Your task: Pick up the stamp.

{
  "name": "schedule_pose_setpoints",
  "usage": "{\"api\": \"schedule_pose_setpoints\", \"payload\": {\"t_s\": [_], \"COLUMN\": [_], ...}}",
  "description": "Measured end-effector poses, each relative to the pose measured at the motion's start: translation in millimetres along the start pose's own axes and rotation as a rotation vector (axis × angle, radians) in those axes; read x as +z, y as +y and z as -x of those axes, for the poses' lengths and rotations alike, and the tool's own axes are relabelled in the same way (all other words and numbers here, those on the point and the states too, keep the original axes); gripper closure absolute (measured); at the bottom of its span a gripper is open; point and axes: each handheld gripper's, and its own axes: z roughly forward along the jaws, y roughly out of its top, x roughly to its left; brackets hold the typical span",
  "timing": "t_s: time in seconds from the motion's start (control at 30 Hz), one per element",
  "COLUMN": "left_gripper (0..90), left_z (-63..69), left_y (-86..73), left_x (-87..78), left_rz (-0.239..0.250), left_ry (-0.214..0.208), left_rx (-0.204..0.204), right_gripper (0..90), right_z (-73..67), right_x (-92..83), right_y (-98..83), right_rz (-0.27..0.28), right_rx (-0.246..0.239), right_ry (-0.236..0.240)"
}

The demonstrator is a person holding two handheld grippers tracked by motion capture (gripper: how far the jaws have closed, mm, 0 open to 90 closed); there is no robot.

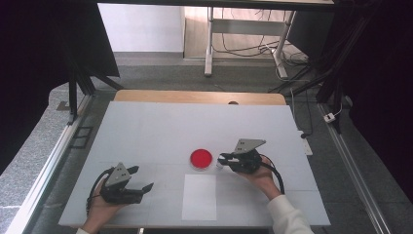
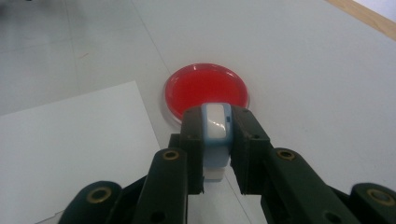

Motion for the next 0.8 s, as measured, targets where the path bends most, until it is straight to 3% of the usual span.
{"api": "schedule_pose_setpoints", "payload": {"t_s": [0.2,0.27,0.53,0.8], "left_gripper": [19.1,19.1,19.2,19.2], "left_z": [0.2,0.4,1.5,1.7], "left_y": [0.1,0.4,0.5,0.4], "left_x": [0.0,-0.1,0.1,0.7], "left_rz": [0.0,0.001,0.001,-0.001], "left_ry": [0.001,0.0,0.003,0.005], "left_rx": [0.0,0.0,0.003,0.005], "right_gripper": [75.2,75.2,75.2,75.2], "right_z": [-2.5,-4.2,-8.8,-11.1], "right_x": [-5.6,-9.2,-20.4,-27.8], "right_y": [-0.4,-2.3,-3.7,-2.3], "right_rz": [0.012,0.029,0.08,0.105], "right_rx": [0.035,0.073,0.128,0.157], "right_ry": [-0.043,-0.049,-0.096,-0.127]}}
